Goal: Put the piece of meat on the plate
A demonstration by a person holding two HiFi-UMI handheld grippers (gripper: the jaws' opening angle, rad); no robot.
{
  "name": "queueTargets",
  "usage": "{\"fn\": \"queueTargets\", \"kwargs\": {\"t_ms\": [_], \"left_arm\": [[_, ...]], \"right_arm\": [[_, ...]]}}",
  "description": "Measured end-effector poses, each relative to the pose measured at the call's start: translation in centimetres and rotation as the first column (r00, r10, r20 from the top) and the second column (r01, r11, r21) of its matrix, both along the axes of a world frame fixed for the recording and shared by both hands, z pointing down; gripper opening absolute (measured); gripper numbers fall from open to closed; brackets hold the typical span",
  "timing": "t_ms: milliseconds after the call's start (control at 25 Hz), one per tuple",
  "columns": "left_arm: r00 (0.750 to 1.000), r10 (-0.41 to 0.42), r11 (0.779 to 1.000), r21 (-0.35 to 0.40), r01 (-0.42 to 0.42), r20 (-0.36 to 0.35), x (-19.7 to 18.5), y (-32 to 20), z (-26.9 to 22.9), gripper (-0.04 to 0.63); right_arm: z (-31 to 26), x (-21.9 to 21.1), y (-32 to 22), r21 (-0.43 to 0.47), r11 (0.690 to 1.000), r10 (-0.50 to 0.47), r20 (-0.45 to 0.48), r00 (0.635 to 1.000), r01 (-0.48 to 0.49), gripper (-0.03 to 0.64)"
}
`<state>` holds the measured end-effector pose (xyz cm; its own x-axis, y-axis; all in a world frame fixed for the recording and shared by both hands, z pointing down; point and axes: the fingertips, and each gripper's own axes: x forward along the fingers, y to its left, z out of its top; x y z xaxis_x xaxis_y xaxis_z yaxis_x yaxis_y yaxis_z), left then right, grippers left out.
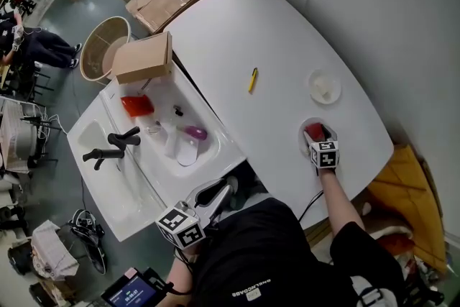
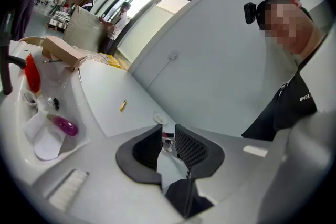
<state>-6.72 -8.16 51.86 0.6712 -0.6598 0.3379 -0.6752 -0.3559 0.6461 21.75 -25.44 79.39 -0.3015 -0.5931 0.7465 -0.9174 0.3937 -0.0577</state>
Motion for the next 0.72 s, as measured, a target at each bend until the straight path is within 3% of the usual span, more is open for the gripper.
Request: {"fn": "queueTargets", "kwargs": {"t_ms": [320, 720], "left_arm": [[1.0, -0.02, 1.0, 0.013, 0.02, -0.007, -0.5, 0.5, -0.2, 0.08], [0.999, -0.042, 0.999, 0.031, 0.042, -0.014, -0.8, 1.1, -0.7, 0.08]], "right_arm": [[0.4, -0.3, 0.0, -0.011, 1.0, -0.018, -0.052, 0.998, 0.017, 0.305], [0.4, -0.2, -0.1, -0.011, 1.0, -0.001, -0.048, 0.999, 0.001, 0.312]]}}
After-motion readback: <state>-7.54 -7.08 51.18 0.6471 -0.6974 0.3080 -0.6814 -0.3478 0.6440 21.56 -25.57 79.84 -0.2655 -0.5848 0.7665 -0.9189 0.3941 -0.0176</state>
